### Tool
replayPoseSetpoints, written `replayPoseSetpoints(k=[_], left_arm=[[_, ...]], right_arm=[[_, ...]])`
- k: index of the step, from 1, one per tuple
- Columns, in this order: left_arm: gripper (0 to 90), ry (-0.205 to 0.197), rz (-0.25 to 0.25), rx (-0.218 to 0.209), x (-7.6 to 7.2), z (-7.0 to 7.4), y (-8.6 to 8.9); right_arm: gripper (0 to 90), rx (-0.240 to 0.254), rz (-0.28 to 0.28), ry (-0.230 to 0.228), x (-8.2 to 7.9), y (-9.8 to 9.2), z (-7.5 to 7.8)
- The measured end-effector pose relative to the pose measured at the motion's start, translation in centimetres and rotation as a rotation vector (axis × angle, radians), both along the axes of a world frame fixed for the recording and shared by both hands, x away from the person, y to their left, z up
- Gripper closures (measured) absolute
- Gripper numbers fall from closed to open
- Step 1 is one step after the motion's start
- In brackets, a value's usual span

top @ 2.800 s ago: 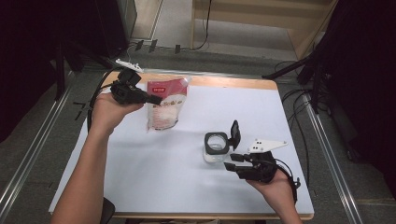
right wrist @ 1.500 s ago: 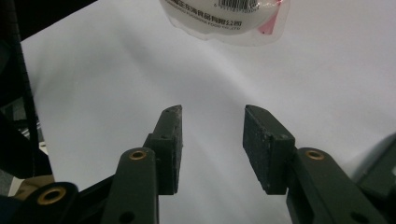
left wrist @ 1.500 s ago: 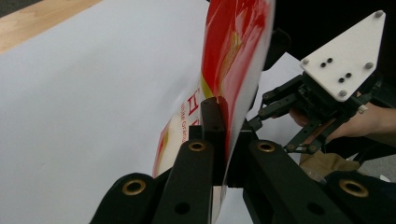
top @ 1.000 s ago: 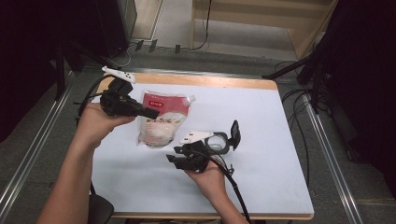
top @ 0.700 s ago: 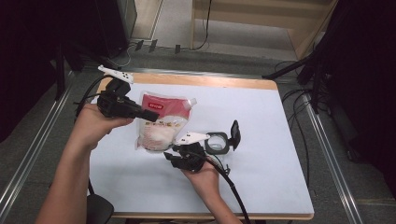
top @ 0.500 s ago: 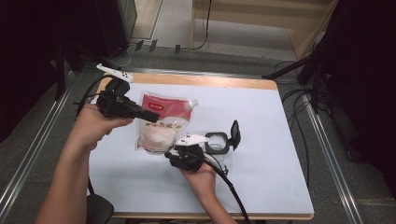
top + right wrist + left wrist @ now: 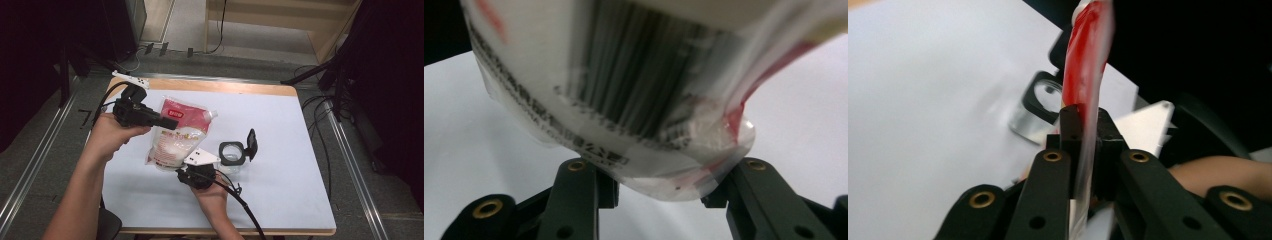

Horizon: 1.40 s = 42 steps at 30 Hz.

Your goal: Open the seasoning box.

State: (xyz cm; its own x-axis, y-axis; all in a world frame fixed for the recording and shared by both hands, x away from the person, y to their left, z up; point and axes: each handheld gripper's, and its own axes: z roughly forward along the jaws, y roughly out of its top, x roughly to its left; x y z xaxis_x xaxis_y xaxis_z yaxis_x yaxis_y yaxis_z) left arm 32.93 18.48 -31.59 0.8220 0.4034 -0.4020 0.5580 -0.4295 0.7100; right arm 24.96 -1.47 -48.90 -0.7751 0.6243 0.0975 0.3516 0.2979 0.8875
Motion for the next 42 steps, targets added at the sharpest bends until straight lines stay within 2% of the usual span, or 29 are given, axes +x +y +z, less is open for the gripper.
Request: replayPoseSetpoints(k=[5,10,15,16,18,19,21,25,28,29,34,37,40,42], left_arm=[[83.8,-0.071,-0.045,-0.017,-0.2,-0.3,-0.7],[81.8,-0.075,-0.055,-0.038,0.2,-1.4,-1.5],[77.4,-0.04,-0.06,-0.02,0.6,-2.6,-2.7],[77.6,-0.038,-0.065,-0.009,0.7,-2.9,-2.9],[77.8,-0.02,-0.077,-0.006,0.7,-3.2,-3.5],[77.8,-0.024,-0.079,0.001,0.6,-3.2,-3.8],[78.0,-0.022,-0.077,-0.001,0.5,-3.4,-4.2],[80.9,0.059,-0.048,0.01,0.5,-3.5,-4.9],[82.7,0.069,-0.036,0.016,0.4,-3.6,-5.2],[82.7,0.072,-0.047,0.025,0.4,-3.6,-5.3],[82.5,0.069,-0.04,0.048,0.1,-3.6,-6.1],[81.8,0.083,-0.036,0.034,-0.1,-3.6,-6.5],[80.8,0.075,-0.044,0.052,-0.1,-3.7,-6.8],[77.9,0.081,-0.057,0.049,0.0,-3.8,-6.8]], right_arm=[[60.3,0.014,0.024,0.026,-0.6,-0.1,0.4],[60.2,0.069,0.058,0.068,-0.8,-0.5,1.0],[57.6,0.072,0.073,0.06,-1.1,-0.6,1.5],[57.1,0.054,0.091,0.039,-1.4,-0.3,1.7],[57.1,0.045,0.095,0.036,-1.5,-0.1,1.8],[56.9,0.038,0.101,0.051,-1.6,0.1,1.9],[56.9,0.065,0.108,0.074,-1.7,0.3,1.9],[56.5,0.049,0.103,0.082,-1.7,0.5,1.9],[56.5,0.056,0.101,0.099,-1.7,0.5,1.8],[56.5,0.056,0.101,0.102,-1.7,0.6,1.8],[54.3,0.022,0.092,0.114,-1.6,0.9,1.7],[53.0,0.036,0.069,0.133,-1.4,0.9,1.7],[54.5,0.039,0.06,0.141,-1.4,0.8,1.6],[55.5,0.046,0.062,0.143,-1.4,0.8,1.5]])
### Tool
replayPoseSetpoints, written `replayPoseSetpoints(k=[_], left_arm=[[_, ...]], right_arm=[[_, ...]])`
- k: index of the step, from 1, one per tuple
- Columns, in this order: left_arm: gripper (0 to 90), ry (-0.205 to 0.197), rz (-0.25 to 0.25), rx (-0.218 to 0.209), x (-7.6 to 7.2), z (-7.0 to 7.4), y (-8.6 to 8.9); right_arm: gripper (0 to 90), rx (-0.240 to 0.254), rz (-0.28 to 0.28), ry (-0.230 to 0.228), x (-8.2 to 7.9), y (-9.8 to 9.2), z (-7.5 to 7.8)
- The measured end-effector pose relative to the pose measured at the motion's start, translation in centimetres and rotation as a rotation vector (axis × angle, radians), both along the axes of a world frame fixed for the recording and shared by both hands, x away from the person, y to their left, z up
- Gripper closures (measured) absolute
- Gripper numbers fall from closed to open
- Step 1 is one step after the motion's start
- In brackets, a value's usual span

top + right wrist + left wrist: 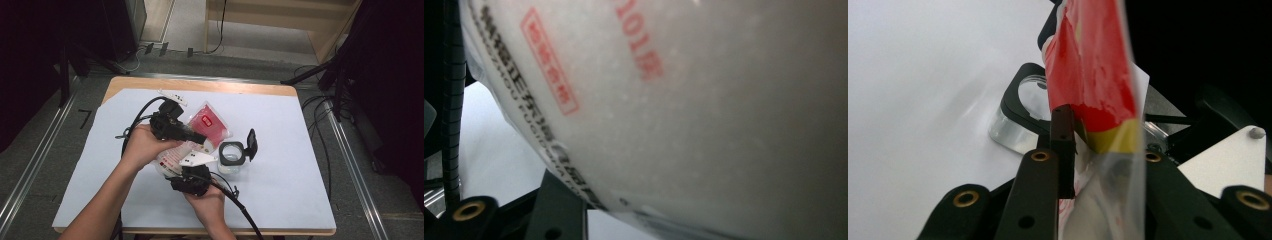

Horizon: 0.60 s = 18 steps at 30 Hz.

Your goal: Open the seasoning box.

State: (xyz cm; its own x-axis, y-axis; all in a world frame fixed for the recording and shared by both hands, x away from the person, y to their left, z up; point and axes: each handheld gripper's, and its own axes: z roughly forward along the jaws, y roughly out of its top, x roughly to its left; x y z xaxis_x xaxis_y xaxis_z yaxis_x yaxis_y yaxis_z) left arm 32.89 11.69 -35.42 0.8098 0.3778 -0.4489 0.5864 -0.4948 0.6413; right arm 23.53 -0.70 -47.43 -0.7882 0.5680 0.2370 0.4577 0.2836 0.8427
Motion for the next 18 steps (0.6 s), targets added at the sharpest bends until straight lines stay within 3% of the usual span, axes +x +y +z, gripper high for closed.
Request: replayPoseSetpoints(k=[3,5,10,15,18], left_arm=[[72.3,-0.008,-0.021,0.0,0.0,-0.2,-0.1],[71.0,-0.033,-0.051,-0.004,-0.2,-0.3,-0.1],[64.5,-0.035,-0.091,0.01,0.0,-0.1,0.3],[64.7,0.003,-0.084,0.012,0.0,-0.8,-0.4],[65.0,0.039,-0.08,0.034,0.1,-1.0,-0.9]], right_arm=[[57.4,0.07,0.005,0.028,0.0,-0.3,-0.2],[57.4,0.083,0.008,0.034,0.0,-0.5,-0.2],[57.9,0.113,0.029,0.048,0.0,-0.7,-0.2],[59.3,0.13,0.03,0.048,-0.2,-0.8,0.3],[59.4,0.091,0.023,0.034,-0.3,-0.7,0.5]])
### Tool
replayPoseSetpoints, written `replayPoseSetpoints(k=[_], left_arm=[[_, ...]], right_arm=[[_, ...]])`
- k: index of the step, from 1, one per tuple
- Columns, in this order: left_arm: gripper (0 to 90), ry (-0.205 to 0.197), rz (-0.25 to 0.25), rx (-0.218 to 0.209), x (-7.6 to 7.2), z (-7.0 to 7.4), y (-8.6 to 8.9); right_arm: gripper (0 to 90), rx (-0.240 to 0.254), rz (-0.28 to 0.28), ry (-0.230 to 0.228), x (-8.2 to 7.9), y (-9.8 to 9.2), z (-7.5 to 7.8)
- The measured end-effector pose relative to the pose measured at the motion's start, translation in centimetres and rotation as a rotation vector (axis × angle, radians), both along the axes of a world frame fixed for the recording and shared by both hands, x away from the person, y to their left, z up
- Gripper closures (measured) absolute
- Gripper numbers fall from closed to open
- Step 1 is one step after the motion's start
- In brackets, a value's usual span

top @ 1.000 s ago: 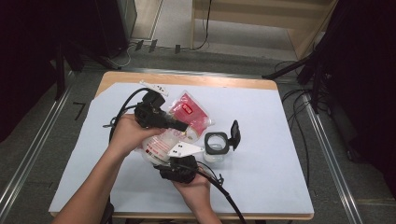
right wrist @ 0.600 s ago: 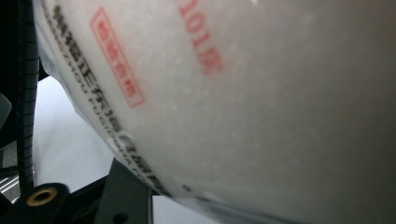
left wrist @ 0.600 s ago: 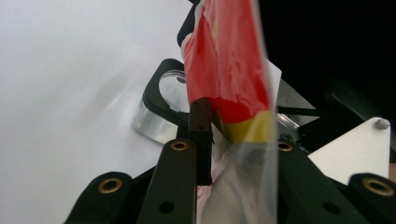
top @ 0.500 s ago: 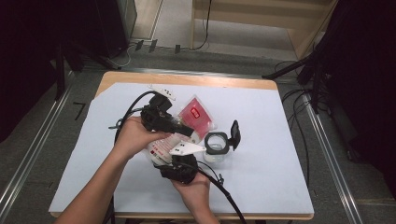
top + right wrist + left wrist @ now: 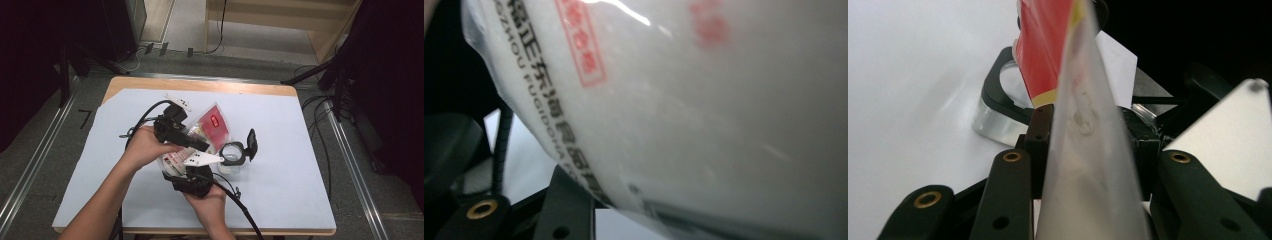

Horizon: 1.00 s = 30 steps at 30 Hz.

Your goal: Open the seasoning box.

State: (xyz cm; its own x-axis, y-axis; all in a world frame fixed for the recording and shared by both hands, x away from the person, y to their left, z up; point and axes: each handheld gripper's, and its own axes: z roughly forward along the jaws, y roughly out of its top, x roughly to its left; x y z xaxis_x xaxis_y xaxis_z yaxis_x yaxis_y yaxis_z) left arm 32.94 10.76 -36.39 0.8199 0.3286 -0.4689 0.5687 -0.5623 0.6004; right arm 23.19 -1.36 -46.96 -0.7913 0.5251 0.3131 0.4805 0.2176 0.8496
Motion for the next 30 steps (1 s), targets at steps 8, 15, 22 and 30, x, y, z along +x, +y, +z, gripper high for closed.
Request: replayPoseSetpoints(k=[8,15,22,30], left_arm=[[70.4,0.01,0.061,0.039,-0.2,0.1,-0.5],[65.0,0.026,0.037,0.014,-0.2,0.2,-0.7],[63.0,-0.011,0.019,0.068,-0.8,0.6,-0.9],[61.5,-0.02,0.025,0.047,-1.3,0.5,-0.6]], right_arm=[[55.3,-0.039,-0.024,-0.01,-0.3,0.6,0.1],[60.7,-0.032,-0.049,0.0,-0.4,0.4,0.0],[60.8,-0.009,-0.081,0.011,-0.7,0.4,-0.7],[61.1,0.011,-0.102,0.012,-0.9,0.4,-0.8]])
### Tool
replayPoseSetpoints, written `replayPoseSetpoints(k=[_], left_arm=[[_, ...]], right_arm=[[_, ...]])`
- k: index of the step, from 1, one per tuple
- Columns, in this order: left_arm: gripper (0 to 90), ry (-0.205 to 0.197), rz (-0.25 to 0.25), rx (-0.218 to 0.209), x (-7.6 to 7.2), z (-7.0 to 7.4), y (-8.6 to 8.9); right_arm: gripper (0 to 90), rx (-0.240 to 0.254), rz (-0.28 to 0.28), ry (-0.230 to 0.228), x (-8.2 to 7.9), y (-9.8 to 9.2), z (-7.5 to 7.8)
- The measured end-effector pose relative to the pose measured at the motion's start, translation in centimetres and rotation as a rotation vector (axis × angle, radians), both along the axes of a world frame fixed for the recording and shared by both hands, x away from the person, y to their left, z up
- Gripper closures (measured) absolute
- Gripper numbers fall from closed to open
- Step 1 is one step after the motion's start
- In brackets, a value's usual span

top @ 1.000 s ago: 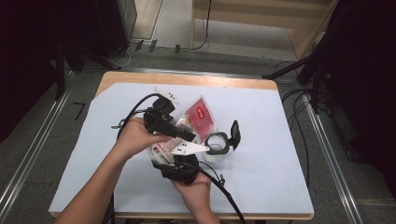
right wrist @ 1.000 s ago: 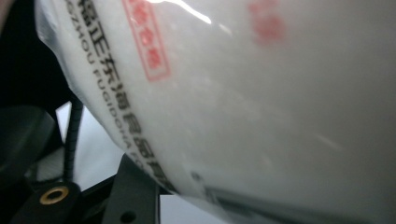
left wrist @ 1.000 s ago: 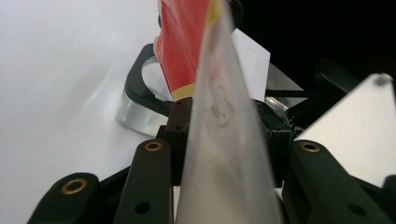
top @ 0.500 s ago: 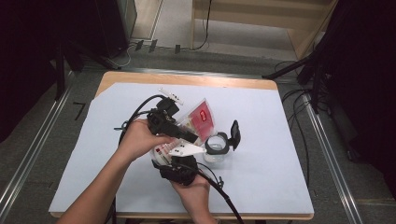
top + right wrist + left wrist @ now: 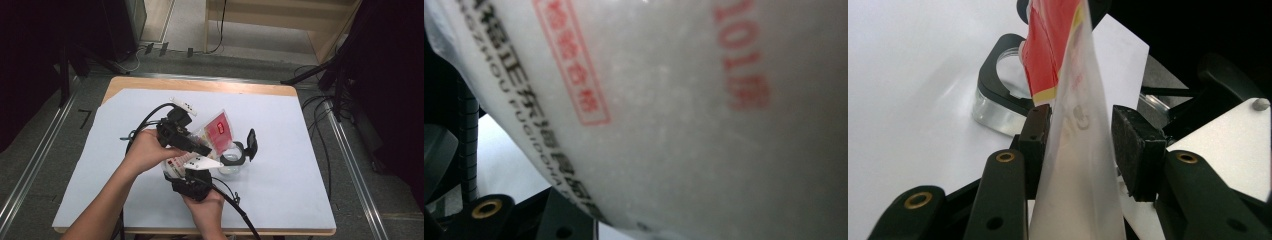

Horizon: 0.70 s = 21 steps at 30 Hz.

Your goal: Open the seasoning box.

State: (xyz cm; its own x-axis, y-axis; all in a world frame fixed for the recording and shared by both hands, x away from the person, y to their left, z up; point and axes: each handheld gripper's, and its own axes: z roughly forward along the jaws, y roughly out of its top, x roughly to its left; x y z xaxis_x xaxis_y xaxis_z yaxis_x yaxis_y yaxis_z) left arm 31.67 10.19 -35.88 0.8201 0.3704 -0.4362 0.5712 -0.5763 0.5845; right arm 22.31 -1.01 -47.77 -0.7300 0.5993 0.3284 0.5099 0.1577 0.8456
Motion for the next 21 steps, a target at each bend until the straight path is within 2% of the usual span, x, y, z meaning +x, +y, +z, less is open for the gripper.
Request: replayPoseSetpoints(k=[8,12,15,21], left_arm=[[61.7,0.013,0.029,-0.017,0.2,0.1,1.4],[62.8,0.033,0.037,-0.034,0.4,0.2,1.9],[64.0,0.034,0.045,-0.039,0.3,0.3,2.0],[80.1,0.014,0.036,-0.006,0.2,0.0,2.1]], right_arm=[[61.6,-0.006,0.001,-0.012,-0.2,0.0,-0.1],[61.9,-0.011,0.003,-0.024,-0.3,0.0,0.0],[62.0,0.004,0.003,-0.026,-0.3,-0.1,0.1],[62.1,0.013,0.026,-0.022,-0.5,0.0,0.1]])
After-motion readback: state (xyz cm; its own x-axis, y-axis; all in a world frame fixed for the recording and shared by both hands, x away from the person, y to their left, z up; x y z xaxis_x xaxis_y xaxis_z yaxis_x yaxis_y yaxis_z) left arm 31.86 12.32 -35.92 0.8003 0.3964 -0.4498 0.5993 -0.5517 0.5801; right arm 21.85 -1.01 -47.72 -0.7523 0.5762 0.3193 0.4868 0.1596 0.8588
